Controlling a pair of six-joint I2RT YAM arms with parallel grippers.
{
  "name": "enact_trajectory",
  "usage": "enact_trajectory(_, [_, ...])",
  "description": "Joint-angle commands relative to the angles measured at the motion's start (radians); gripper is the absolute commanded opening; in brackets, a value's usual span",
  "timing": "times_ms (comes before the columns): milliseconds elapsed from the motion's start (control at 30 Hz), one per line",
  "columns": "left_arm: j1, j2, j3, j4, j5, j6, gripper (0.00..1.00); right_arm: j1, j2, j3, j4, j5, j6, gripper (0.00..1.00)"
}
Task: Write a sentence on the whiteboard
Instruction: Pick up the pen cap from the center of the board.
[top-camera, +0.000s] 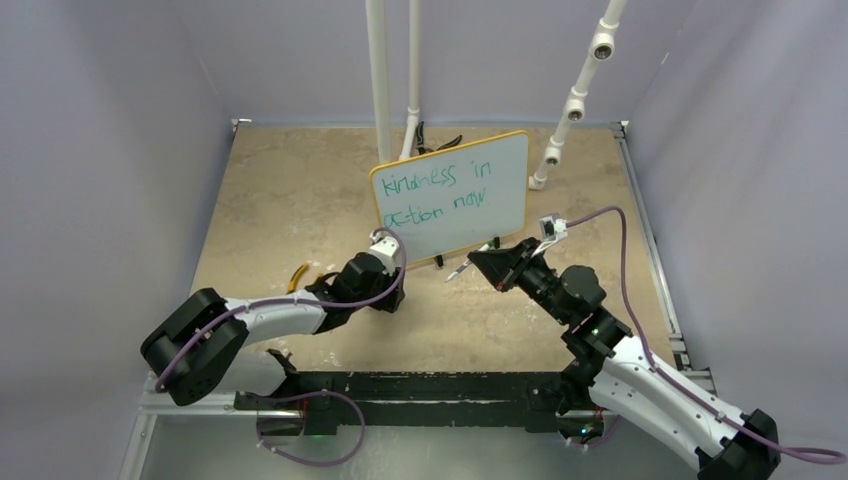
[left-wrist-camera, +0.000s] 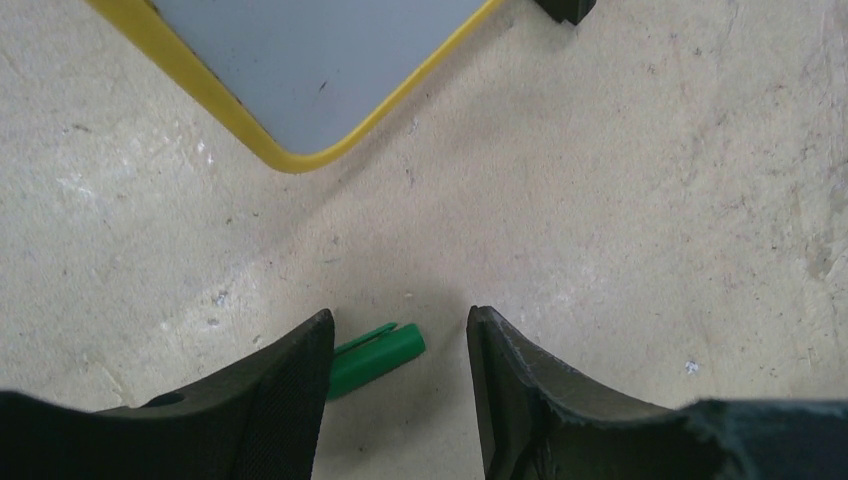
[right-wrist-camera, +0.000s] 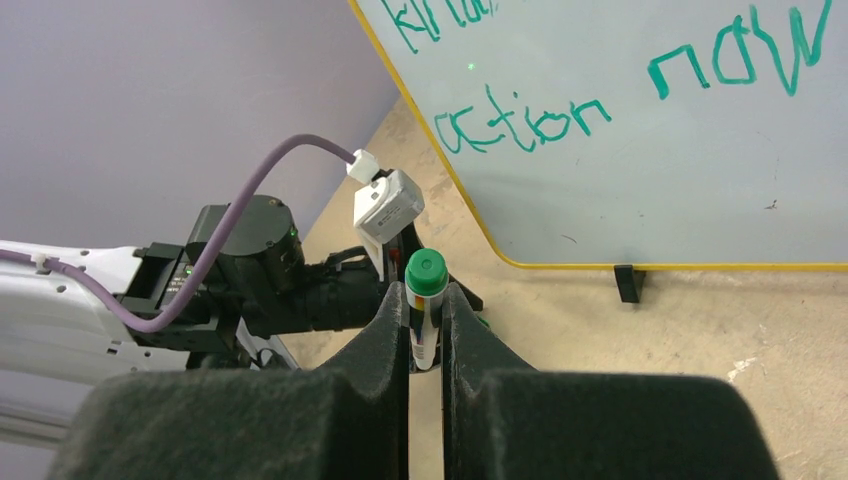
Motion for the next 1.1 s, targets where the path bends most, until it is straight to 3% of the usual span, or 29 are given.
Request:
enact_trajectory(0, [0.006,-0.041,-0.031,0.010,0.016,-0.023,0.51,0.001,-0.012,0.026,0.013,0.018,-0.007,0.01])
enact_trajectory(433, [-0.018,-0.151,-0.081,-0.048,0.069,-0.104,0.51,0.000,-0.021,0.019,0.009,0.021,-0.002,0.02])
enact_trajectory(767, [-0.044,-0.147,-0.079,-0.095,0.005,-0.094,0.51,0.001,-0.018,0.014,0.015,0.014,0.001,0.01])
enact_trajectory(900, [-0.079,-0.112,-0.047,-0.134,-0.088,-0.088,0.47,0.001,-0.028,0.011,0.009,0.020,0.001,0.02])
enact_trajectory(1067, [-0.127,-0.049,0.005,-0.192,-0.186,-0.076,0.34,0.001,-0.031,0.011,0.002,0.026,-0.001,0.02])
